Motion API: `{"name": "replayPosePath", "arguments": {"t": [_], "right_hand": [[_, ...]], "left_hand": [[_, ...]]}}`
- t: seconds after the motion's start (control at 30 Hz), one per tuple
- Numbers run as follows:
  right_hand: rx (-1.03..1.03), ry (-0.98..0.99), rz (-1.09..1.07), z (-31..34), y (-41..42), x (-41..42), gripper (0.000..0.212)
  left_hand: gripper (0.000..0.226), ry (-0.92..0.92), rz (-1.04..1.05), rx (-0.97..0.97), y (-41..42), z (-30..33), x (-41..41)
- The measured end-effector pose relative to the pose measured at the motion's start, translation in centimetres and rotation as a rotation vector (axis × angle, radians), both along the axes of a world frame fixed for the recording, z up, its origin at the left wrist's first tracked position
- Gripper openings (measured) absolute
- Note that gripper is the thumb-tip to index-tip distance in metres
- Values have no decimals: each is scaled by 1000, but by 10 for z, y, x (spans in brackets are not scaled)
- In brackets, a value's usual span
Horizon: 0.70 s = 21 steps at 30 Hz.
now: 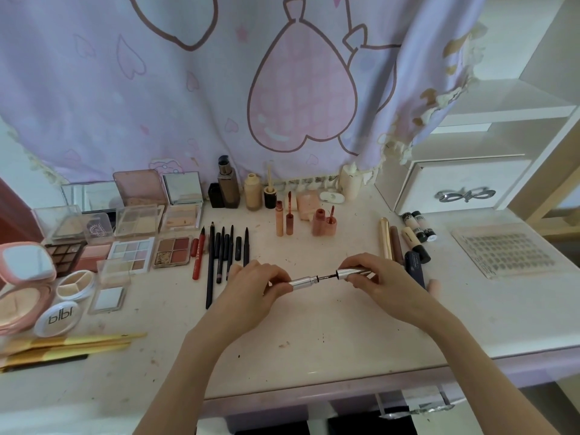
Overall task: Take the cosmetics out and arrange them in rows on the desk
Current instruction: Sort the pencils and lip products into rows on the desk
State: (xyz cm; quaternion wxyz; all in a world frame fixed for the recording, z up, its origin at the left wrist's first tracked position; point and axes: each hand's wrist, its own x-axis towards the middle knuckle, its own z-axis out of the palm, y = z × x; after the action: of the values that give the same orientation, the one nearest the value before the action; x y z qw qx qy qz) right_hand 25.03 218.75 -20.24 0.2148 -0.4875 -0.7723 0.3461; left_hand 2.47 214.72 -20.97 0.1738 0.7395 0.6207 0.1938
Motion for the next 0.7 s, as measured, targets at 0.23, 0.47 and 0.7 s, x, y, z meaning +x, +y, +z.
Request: {"name": "replayPosePath", "arguments": {"t": [0.23,0.47,0.7], "right_hand": [[35,-46,-44,10,-3,16,15],[-34,3,-177,12,-10,10,10],[-326,227,-292,-11,-31,-29,7]], "left_hand": [[19,17,42,-10,-4,7,-10],[19,-201,300,-6,-10,9,0],[23,-356,501,-52,-23,-5,19]]}}
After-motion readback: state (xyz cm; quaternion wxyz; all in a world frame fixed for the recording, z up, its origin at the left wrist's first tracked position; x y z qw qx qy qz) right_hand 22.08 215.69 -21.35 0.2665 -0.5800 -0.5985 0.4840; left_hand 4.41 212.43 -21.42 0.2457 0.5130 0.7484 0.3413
